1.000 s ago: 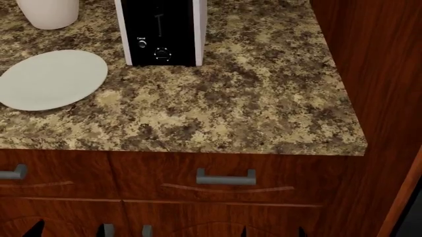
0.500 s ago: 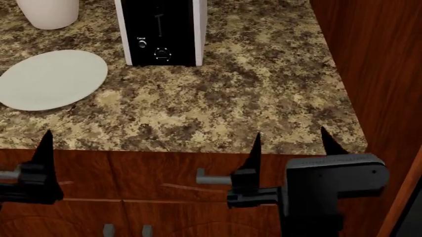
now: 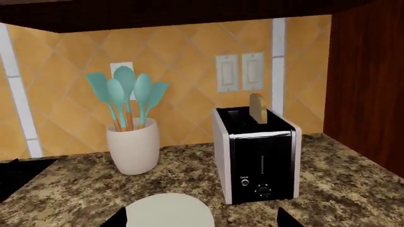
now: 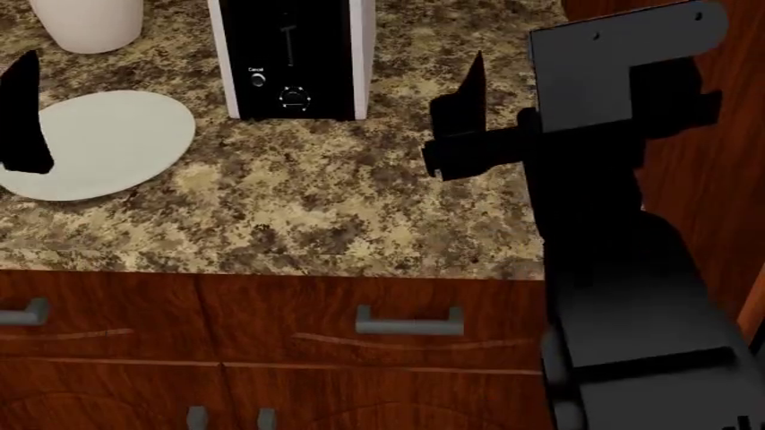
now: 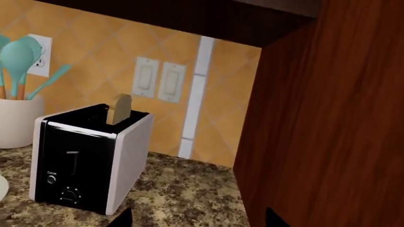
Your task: Place the toasted item on a plate.
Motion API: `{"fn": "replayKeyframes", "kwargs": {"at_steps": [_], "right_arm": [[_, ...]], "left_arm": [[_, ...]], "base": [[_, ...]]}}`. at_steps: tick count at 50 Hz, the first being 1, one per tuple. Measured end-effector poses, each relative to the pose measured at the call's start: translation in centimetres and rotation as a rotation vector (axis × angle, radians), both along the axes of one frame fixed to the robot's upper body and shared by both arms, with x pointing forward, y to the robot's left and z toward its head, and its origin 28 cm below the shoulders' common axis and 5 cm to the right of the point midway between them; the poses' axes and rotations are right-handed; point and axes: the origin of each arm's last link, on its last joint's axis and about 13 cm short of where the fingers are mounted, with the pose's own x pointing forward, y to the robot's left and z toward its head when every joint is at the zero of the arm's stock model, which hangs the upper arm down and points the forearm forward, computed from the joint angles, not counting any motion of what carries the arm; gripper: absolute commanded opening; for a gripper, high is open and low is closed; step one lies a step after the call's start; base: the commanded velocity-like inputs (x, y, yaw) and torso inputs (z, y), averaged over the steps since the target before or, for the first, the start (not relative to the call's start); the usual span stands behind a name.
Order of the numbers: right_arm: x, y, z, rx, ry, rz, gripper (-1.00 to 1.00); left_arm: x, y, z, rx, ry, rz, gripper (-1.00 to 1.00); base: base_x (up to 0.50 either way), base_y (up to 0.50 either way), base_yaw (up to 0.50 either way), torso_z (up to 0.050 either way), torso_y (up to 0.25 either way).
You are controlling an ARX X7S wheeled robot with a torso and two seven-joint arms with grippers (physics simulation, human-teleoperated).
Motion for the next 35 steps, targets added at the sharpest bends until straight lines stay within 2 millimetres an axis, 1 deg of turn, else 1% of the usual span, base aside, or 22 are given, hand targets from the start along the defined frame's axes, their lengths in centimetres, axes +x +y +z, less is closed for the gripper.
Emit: {"fn": "replayKeyframes", "kwargs": {"at_steps": [5, 15, 22, 35], "right_arm": [[0.5, 0.0, 1.3, -0.004, 0.002, -0.003, 1.00], [0.5, -0.1, 3.1, -0.018, -0.007, -0.007, 1.00], [0.5, 0.0, 3.5, -0.026, -0.007, -0.002, 1.00], [0.3, 0.1, 3.7, -0.040, -0.002, 0.008, 1.00]], "left_arm": [[0.5, 0.1, 1.4, 0.010, 0.002, 0.004, 1.00], [0.7, 0.1, 2.9, 0.016, 0.004, 0.002, 1.00], [0.7, 0.0, 3.3, 0.021, 0.005, 0.001, 1.00], [0.7, -0.1, 3.6, 0.026, 0.007, 0.000, 1.00]], "base": [[0.00, 0.04, 0.00, 0.000, 0.000], [0.00, 0.43, 0.00, 0.000, 0.000], [0.00, 0.50, 0.00, 0.000, 0.000], [0.00, 0.50, 0.00, 0.000, 0.000]]}}
